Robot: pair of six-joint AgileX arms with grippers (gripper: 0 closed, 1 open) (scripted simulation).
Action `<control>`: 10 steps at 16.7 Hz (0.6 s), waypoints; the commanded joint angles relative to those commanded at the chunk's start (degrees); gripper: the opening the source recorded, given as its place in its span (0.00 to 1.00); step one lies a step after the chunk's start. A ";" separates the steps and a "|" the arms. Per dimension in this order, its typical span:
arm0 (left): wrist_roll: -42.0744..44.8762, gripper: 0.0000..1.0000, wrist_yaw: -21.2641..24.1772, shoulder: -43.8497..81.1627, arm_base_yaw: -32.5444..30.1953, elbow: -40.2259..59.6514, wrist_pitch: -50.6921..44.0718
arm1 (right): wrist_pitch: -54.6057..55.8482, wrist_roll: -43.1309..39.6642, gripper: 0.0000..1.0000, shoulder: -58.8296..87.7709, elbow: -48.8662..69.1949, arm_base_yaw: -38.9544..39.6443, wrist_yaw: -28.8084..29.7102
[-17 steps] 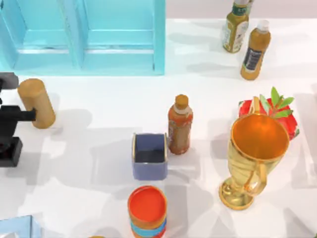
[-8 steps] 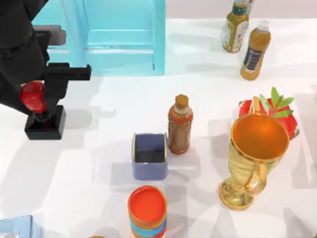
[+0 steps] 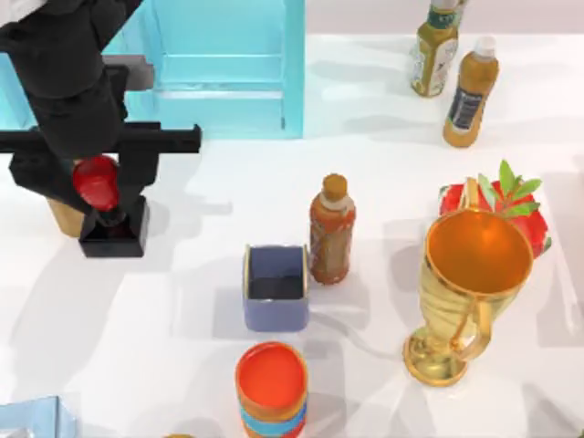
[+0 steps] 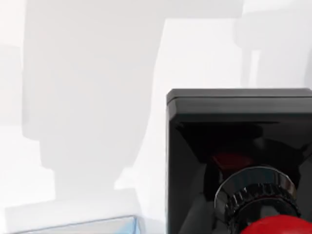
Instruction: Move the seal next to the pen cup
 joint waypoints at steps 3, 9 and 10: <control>-4.59 0.00 0.00 5.45 -4.78 -0.19 5.93 | 0.00 0.00 1.00 0.00 0.00 0.00 0.00; -6.99 0.00 0.06 8.20 -7.15 -0.33 8.91 | 0.00 0.00 1.00 0.00 0.00 0.00 0.00; -7.01 0.00 0.05 8.23 -7.16 -0.51 9.13 | 0.00 0.00 1.00 0.00 0.00 0.00 0.00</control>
